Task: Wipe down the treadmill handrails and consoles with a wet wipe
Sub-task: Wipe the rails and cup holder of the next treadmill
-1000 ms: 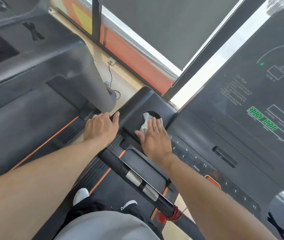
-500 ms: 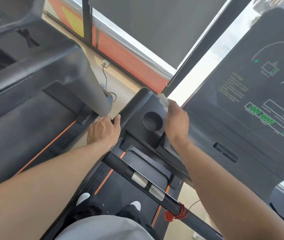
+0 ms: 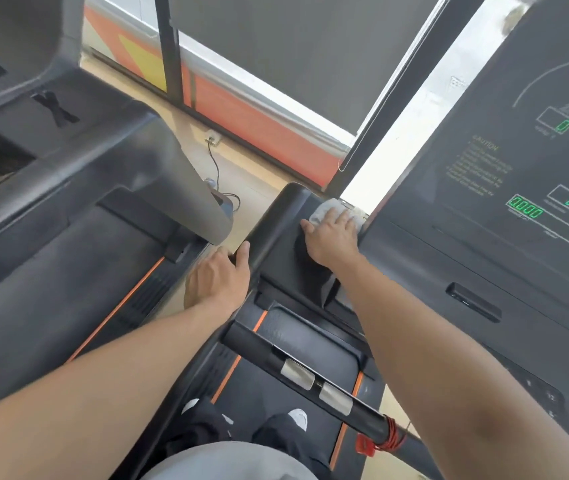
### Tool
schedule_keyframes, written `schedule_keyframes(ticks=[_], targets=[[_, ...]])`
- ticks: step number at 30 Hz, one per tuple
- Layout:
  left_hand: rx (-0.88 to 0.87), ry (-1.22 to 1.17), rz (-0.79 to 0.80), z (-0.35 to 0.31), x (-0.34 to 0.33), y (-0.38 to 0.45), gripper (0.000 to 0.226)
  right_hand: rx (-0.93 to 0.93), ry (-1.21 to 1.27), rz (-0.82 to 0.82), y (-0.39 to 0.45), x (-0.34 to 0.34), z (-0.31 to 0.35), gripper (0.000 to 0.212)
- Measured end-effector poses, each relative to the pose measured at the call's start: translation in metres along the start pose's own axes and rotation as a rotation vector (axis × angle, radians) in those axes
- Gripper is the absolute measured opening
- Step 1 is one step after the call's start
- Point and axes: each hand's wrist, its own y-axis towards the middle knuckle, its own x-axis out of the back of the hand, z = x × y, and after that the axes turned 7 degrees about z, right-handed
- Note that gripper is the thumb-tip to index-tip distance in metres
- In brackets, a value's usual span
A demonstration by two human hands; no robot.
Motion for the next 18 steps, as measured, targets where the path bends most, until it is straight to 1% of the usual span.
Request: schedule_keyframes(ticks=[2,4,5,8,11,12,13,14,16,18], targets=[[0.008,0.002,0.007,0.000,-0.001,0.000,0.067,-0.057,0.095,0.018,0.001,0.014,0.010,0.084],[0.014,-0.013,0.007,-0.001,0.000,0.002,0.068,-0.064,0.100,-0.002,-0.008,0.027,0.015,0.077],[0.015,-0.016,0.006,-0.002,0.001,0.002,0.068,-0.051,0.055,-0.017,-0.013,0.028,0.015,0.071],[0.010,-0.010,0.010,-0.001,0.002,0.002,0.066,-0.036,-0.126,-0.127,-0.042,0.022,0.015,0.051],[-0.005,-0.007,0.005,0.000,0.002,0.002,0.066,0.003,-0.312,-0.141,-0.073,0.004,0.013,0.054],[-0.011,-0.010,0.007,0.000,0.002,0.002,0.065,0.026,-0.314,-0.130,-0.082,-0.005,0.013,0.053],[-0.017,-0.016,0.009,0.000,0.003,0.002,0.063,0.049,-0.294,-0.123,-0.090,-0.016,0.013,0.051],[-0.020,-0.023,0.010,0.000,0.004,0.002,0.063,0.087,-0.247,-0.153,-0.099,-0.028,0.012,0.049],[-0.021,-0.027,0.013,-0.001,0.006,0.001,0.066,0.161,-0.150,-0.283,-0.113,-0.052,0.011,0.057],[-0.018,-0.032,0.018,-0.001,0.007,-0.001,0.068,0.225,-0.113,-0.363,-0.123,-0.075,0.014,0.062]])
